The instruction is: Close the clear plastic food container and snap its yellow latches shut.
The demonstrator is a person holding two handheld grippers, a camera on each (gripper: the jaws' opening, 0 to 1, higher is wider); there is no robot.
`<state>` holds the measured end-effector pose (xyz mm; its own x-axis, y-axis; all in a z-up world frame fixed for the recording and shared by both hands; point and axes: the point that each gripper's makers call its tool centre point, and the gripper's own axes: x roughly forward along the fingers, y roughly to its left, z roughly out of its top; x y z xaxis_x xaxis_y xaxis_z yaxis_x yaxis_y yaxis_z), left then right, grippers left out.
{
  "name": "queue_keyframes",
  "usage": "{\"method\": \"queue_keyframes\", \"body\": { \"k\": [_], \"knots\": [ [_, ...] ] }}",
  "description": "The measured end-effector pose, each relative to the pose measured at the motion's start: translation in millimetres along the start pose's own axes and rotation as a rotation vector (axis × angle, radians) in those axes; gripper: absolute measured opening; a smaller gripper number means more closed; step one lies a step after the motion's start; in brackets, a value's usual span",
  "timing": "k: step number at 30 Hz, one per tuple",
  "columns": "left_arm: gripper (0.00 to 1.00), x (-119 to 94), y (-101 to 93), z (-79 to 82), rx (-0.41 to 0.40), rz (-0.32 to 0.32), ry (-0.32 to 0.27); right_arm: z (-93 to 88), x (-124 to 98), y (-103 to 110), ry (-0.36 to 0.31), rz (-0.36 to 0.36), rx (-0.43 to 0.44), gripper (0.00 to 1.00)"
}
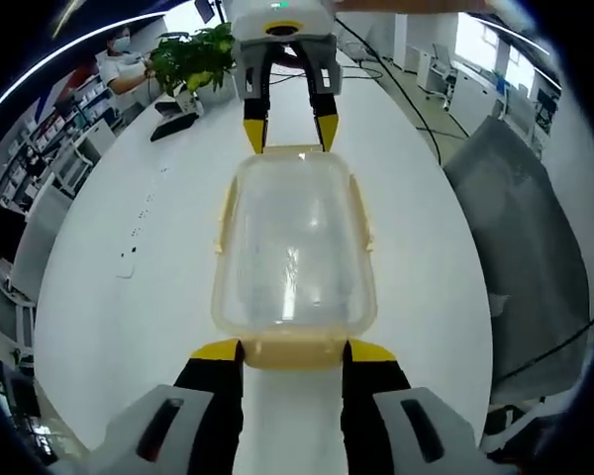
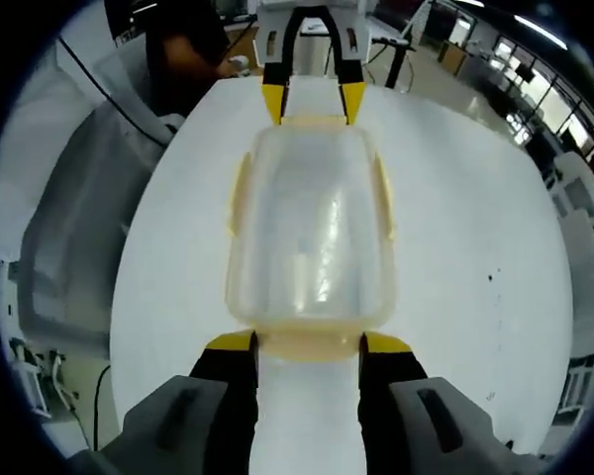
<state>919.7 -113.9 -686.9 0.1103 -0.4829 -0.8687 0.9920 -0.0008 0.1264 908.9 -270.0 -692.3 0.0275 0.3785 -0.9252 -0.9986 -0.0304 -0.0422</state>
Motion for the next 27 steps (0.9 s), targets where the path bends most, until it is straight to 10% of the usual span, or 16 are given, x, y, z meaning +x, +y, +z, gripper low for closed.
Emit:
{"method": "queue_keyframes", "body": {
  "k": [27],
  "knots": [
    [0.32, 41.6, -2.9, 4.1, -0.032, -0.016, -0.003, -35.8, 19.5, -4.1, 0.077, 0.046, -0.012, 0.36]
  ]
}}
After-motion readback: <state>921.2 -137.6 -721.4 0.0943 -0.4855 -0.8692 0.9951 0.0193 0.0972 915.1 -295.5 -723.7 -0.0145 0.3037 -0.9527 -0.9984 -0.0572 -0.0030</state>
